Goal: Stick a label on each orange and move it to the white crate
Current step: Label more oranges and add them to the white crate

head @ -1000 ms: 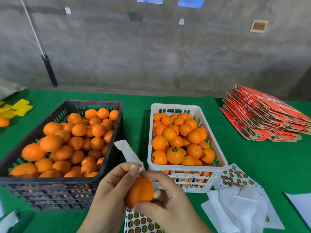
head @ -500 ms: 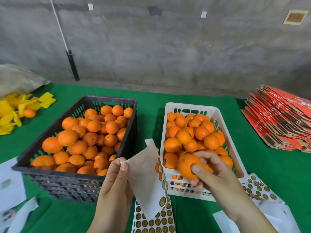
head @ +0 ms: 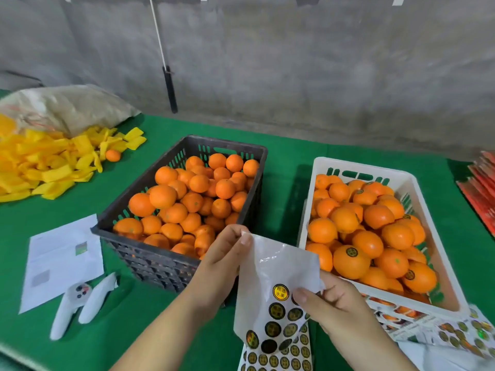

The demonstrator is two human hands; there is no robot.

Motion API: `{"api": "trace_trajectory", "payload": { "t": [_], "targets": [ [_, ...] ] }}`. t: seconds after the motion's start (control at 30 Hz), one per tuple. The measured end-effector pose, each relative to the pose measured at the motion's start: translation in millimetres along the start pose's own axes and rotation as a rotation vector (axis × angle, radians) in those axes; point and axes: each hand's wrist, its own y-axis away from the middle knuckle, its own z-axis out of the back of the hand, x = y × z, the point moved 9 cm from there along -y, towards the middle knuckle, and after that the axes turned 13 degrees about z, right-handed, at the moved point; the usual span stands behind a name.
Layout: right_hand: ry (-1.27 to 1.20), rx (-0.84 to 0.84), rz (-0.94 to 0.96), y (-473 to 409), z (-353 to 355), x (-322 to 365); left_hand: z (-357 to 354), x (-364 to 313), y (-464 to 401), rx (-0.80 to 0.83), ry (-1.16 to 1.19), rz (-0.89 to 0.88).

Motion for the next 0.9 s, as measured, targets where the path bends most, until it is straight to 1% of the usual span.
{"api": "trace_trajectory", "payload": {
  "t": [0.03,0.07,0.1,0.13,0.17,0.2,0.23,0.27,0.3,0.33,0.4,0.47,0.5,0.57,0.6,0.63,0.67,0.7,0.73,0.77,0.8,0.83,0.87,0.9],
  "targets": [
    [0.035,-0.068,0.021,-4,2,2,12,-5,-10,-0.022,-0.108,-0.046],
    [0.045,-0.118,0.034,-6,3,2,27,-12,-21,-0.086,-0.299,-0.106],
    [0.018,-0.161,0.05,-8,6,3,45,-21,-33,-0.205,-0.597,-0.156],
    [-0.031,-0.199,0.067,-10,8,2,67,-25,-47,-0.352,-0.956,-0.169],
    [-0.084,-0.229,0.077,-12,10,0,90,-24,-63,-0.459,-1.298,-0.075],
    [-0.121,-0.243,0.081,-14,11,-1,119,-13,-78,-0.49,-1.533,0.159],
    [-0.14,-0.245,0.08,-14,12,-2,146,1,-86,-0.449,-1.645,0.439],
    [-0.14,-0.242,0.074,-15,12,-4,164,17,-89,-0.35,-1.673,0.684],
    [-0.128,-0.235,0.06,-15,11,-6,173,30,-93,-0.238,-1.686,0.829],
    [-0.115,-0.228,0.04,-14,10,-8,176,39,-97,-0.141,-1.728,0.89],
    [-0.087,-0.225,-0.007,-12,8,-13,172,47,-109,-0.032,-1.854,0.877],
    [-0.08,-0.236,-0.029,-10,8,-15,168,51,-118,0.005,-1.953,0.84],
    [-0.091,-0.251,-0.031,-8,10,-16,166,52,-120,-0.001,-1.962,0.841],
    [-0.095,-0.284,-0.028,-5,14,-17,167,46,-117,-0.068,-1.901,0.85],
    [-0.094,-0.288,-0.023,-4,16,-17,167,37,-114,-0.14,-1.82,0.813],
    [-0.099,-0.28,-0.018,-3,17,-17,167,23,-110,-0.249,-1.702,0.73],
    [-0.111,-0.272,-0.016,-3,18,-17,165,2,-104,-0.376,-1.542,0.58],
    [-0.13,-0.273,-0.005,-3,19,-16,161,-21,-95,-0.485,-1.333,0.393],
    [-0.149,-0.283,0.008,-3,21,-14,152,-40,-79,-0.546,-1.089,0.229],
    [-0.164,-0.298,0.024,-2,24,-11,138,-49,-62,-0.541,-0.826,0.13],
    [-0.172,-0.307,0.039,-1,27,-6,119,-50,-47,-0.465,-0.553,0.094],
    [-0.176,-0.302,0.056,-1,28,-1,94,-42,-36,-0.33,-0.28,0.099],
    [-0.184,-0.281,0.074,-1,28,5,68,-30,-28,-0.172,-0.063,0.119],
    [-0.198,-0.243,0.096,0,26,12,43,-21,-20,-0.026,0.036,0.113]
  ]
}}
